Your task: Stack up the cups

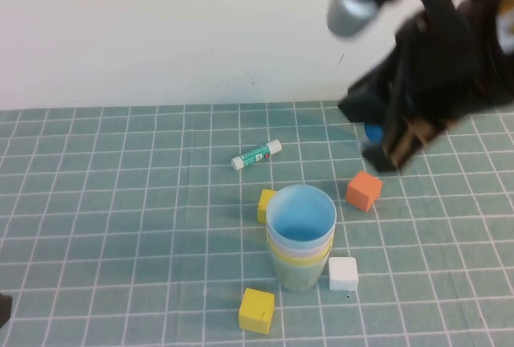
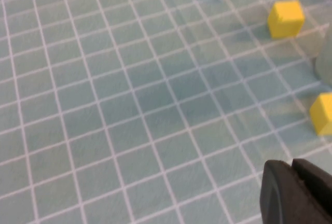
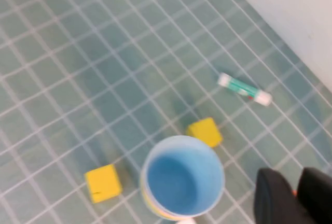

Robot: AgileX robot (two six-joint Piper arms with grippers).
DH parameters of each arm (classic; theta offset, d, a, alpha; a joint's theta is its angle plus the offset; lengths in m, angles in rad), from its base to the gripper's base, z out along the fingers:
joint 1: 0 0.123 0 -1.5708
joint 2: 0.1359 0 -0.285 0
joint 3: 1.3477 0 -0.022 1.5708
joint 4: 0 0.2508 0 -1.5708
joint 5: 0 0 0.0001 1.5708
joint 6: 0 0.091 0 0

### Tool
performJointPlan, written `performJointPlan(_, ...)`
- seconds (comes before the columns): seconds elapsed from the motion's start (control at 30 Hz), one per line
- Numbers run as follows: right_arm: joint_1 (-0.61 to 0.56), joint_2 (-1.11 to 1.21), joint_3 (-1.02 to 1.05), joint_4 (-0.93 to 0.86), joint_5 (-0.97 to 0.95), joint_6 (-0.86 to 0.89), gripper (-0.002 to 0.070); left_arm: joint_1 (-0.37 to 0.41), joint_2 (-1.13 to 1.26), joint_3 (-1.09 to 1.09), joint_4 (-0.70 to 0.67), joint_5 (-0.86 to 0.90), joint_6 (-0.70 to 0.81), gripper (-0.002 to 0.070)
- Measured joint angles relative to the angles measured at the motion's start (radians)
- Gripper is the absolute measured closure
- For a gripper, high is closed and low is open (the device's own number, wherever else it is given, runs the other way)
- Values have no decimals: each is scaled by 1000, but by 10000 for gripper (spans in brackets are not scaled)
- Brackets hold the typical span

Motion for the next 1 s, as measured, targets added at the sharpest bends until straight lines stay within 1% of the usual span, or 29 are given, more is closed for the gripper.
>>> performJointPlan(0.1,66,-131,178,-5,-142,-18,631,0,0,0,0,-24,-16,678)
performJointPlan(0.17,99,-210,292,-5,-232,-19,657,0,0,0,1,-31,-19,678)
performJointPlan(0.37,130,-466,556,-5,-480,-8,676,0,0,21,2,-99,-29,678)
performJointPlan(0.47,132,-585,677,-5,-558,1,677,0,0,64,2,-152,-50,678)
performJointPlan(0.57,132,-700,772,-5,-593,2,678,0,0,122,8,-214,-70,678)
performJointPlan(0.73,132,-855,912,-11,-595,2,678,0,0,232,35,-340,-129,678)
performJointPlan(0.87,132,-941,983,-34,-597,2,678,0,0,270,41,-364,-146,678)
performJointPlan(1.0,132,-965,998,-89,-597,2,678,0,0,280,44,-344,-148,678)
